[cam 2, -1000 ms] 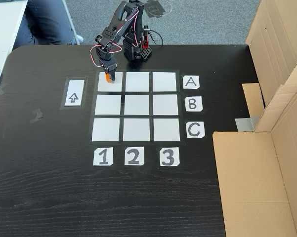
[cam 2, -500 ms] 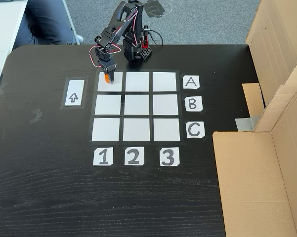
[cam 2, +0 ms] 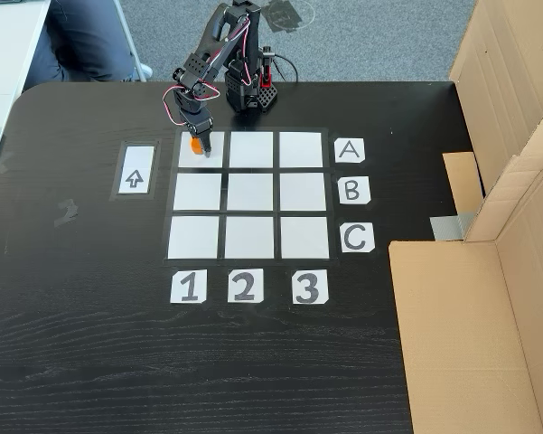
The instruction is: Pick up the round, orange token and place it in the grid on square A1.
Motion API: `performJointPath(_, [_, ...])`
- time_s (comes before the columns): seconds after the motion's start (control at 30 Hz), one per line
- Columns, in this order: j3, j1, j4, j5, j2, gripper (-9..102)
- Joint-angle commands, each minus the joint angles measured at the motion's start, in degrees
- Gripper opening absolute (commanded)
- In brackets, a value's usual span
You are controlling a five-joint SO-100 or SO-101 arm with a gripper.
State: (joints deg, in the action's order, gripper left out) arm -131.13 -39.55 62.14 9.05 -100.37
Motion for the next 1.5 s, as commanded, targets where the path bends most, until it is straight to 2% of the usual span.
performJointPath(0.0, [0.00, -0.79, -1.32, -0.70, 0.09, 27])
performJointPath(0.4, [1.14, -4.75, -13.36, -1.23, -4.48, 32])
performJointPath(0.73, [5.01, -10.28, -12.83, -1.23, -18.19, 31])
performJointPath(0.9, [4.39, -14.77, -9.23, -1.49, -29.44, 30])
performJointPath(1.3, [-0.44, -30.76, 10.02, -1.76, -56.87, 16])
performJointPath(1.47, [-7.82, -38.23, 11.60, -1.41, -64.60, 12])
